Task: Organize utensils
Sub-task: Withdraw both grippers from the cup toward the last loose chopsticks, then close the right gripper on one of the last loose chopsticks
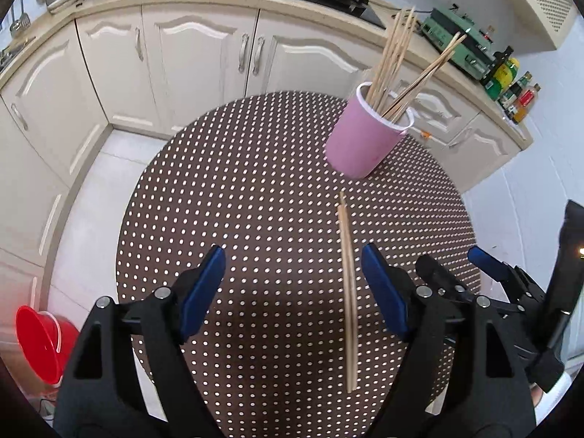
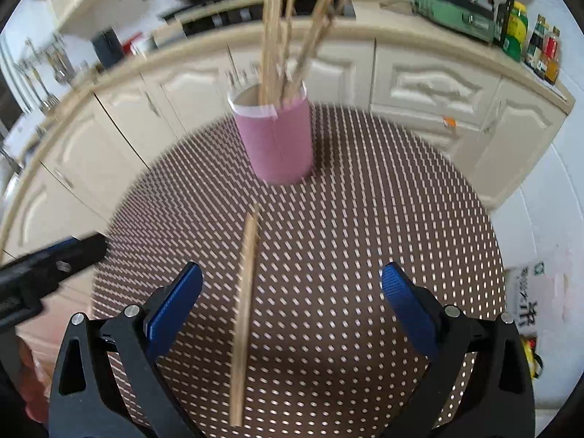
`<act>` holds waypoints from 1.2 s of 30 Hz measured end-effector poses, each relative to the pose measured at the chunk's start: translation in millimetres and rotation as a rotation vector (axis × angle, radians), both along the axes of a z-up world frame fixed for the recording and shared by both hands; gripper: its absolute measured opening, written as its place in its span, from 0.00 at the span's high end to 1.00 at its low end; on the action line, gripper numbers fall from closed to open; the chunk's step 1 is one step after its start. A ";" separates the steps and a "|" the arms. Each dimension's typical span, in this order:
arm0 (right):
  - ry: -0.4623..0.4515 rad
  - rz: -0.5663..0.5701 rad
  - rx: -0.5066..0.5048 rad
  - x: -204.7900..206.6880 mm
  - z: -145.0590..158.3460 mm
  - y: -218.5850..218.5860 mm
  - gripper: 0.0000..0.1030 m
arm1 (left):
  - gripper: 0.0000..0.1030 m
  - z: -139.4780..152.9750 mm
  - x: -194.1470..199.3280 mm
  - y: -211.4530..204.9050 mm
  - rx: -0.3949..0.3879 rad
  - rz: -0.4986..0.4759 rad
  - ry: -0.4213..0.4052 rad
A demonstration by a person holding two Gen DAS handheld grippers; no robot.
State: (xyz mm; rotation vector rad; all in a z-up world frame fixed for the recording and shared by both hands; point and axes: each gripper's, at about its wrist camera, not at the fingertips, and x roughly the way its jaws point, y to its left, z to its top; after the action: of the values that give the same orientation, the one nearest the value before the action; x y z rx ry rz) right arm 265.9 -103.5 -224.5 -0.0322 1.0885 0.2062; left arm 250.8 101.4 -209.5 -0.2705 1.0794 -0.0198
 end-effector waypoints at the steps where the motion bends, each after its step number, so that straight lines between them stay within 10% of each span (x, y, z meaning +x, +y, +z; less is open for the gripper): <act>1: 0.017 0.003 -0.016 0.4 -6.5 0.6 0.08 | 0.26 -4.0 -0.8 0.4 0.005 0.002 0.009; 13: 0.194 0.052 -0.032 2.7 -65.1 -1.6 0.16 | 0.26 -57.1 0.1 -7.4 0.048 -0.015 0.161; 36: 0.195 0.097 -0.043 18.4 -73.3 26.1 0.23 | 0.26 -96.4 -0.1 -18.7 0.050 -0.040 0.300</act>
State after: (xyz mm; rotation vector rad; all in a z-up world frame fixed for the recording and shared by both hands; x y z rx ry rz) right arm 284.2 -77.4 -297.8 -0.1056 1.2866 0.2774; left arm 250.7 82.7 -306.0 -0.2102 1.3818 0.0126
